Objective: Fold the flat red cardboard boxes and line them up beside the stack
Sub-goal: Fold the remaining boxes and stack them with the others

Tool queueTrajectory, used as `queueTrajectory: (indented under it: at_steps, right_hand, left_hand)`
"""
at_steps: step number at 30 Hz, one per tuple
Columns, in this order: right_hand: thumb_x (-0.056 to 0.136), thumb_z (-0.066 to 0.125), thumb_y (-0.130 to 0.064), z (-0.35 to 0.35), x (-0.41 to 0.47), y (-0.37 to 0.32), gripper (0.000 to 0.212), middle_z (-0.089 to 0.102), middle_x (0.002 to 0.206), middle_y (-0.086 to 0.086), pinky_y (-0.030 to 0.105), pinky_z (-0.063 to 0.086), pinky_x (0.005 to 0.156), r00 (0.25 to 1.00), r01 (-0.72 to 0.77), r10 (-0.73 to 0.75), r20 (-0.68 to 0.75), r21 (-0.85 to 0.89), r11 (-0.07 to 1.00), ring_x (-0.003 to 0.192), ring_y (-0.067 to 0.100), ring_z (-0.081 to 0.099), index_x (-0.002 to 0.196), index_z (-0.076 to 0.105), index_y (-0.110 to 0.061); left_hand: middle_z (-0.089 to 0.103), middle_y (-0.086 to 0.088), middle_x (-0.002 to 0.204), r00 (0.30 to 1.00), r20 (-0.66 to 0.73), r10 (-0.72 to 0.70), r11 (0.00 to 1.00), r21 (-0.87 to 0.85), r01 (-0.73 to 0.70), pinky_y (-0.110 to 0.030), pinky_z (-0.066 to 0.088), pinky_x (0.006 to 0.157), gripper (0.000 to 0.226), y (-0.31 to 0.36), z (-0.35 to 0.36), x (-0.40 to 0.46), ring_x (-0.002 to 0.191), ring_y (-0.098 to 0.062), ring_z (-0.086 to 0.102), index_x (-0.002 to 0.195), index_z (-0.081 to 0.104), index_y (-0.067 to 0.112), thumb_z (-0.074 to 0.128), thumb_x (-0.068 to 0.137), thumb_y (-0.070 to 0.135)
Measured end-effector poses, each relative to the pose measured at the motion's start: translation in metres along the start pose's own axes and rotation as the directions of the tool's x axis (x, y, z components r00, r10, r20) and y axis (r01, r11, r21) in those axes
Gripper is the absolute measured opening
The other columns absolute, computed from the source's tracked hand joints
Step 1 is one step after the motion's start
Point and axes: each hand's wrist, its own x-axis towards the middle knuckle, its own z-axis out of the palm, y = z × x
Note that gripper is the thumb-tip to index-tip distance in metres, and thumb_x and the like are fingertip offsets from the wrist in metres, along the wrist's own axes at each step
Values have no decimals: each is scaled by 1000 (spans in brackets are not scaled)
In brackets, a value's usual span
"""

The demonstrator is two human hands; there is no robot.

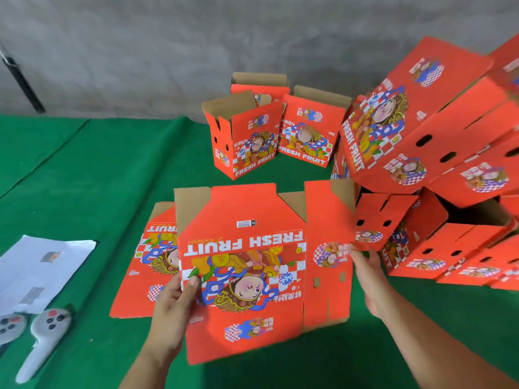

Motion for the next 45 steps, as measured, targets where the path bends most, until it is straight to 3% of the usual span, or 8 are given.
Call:
queueTrajectory:
  at_steps: [7, 14, 21, 27, 35, 39, 43, 45]
  right_hand:
    - [70, 52, -88, -12, -19, -10, 111, 14, 164, -24, 37, 7, 124, 982, -19, -14, 189, 175, 984, 150, -2, 11, 162, 18, -37]
    - [110, 31, -51, -37, -28, -32, 49, 46, 157, -14, 43, 21, 127, 951, 136, -193, 242, 235, 963, 145, 6, 42, 156, 39, -36]
    - [101, 42, -61, -50, -33, -32, 52, 58, 146, -14, 48, 27, 124, 940, 220, -271, 209, 240, 946, 139, 10, 51, 145, 53, -37]
    - [93, 72, -40, -55, -42, -36, 8, 79, 87, 3, 44, 56, 64, 929, 370, -370, -13, 9, 929, 72, 29, 65, 92, 79, -36]
    - [85, 70, -57, -20, -97, -51, 23, 76, 78, -7, 36, 53, 59, 852, 505, -489, -185, 48, 862, 64, 5, 61, 99, 78, -40]
    - [91, 61, -65, 43, -142, -30, 33, 76, 114, -9, 36, 54, 94, 774, 600, -589, 234, 27, 800, 108, -3, 67, 118, 72, -49]
    - [98, 63, -21, 54, -140, -17, 53, 50, 153, -17, 24, 31, 120, 597, 766, -655, 463, -86, 637, 146, 5, 41, 147, 53, -39]
    - [98, 65, -13, 47, -131, -22, 52, 54, 145, -27, 19, 33, 117, 662, 710, -597, 453, -122, 694, 140, -1, 46, 141, 58, -41]
  left_hand:
    - [78, -14, 109, 998, -49, -49, 995, -93, 45, -35, 64, 68, 41, 15, 5, -1, 91, -27, 78, 123, 68, 9, 67, 92, 36]
    - [76, -10, 121, 995, 65, 73, 995, 61, -77, -28, 62, 71, 40, 38, 28, -2, 105, -26, 77, 128, 64, 37, 72, 90, 45]
    - [76, -10, 121, 984, 88, 156, 981, 101, -164, -32, 63, 79, 55, 46, 41, 4, 107, -30, 76, 131, 57, 31, 82, 83, 46]
    - [77, -1, 113, 990, 35, 135, 974, 176, -139, -32, 65, 75, 47, 39, 44, 6, 103, -27, 77, 122, 54, 41, 81, 85, 54]
    - [24, 22, 169, 943, 314, 110, 956, 226, -187, -42, 21, 131, 105, 65, 136, -15, 156, -2, 23, 164, 8, 46, 76, 85, 58]
    - [50, 18, 155, 801, 556, 222, 940, 96, -327, -23, 40, 116, 113, 82, 188, -43, 145, -6, 47, 166, 4, 39, 82, 85, 54]
    - [77, -4, 109, 960, 35, 276, 958, 74, -278, -42, 60, 91, 41, 81, 172, -35, 98, -9, 74, 133, 64, 19, 63, 103, 46]
    - [70, -2, 68, 992, -62, 106, 986, -123, -113, -34, 57, 47, 49, 78, 140, -23, 55, -6, 63, 106, 69, 13, 67, 92, 60]
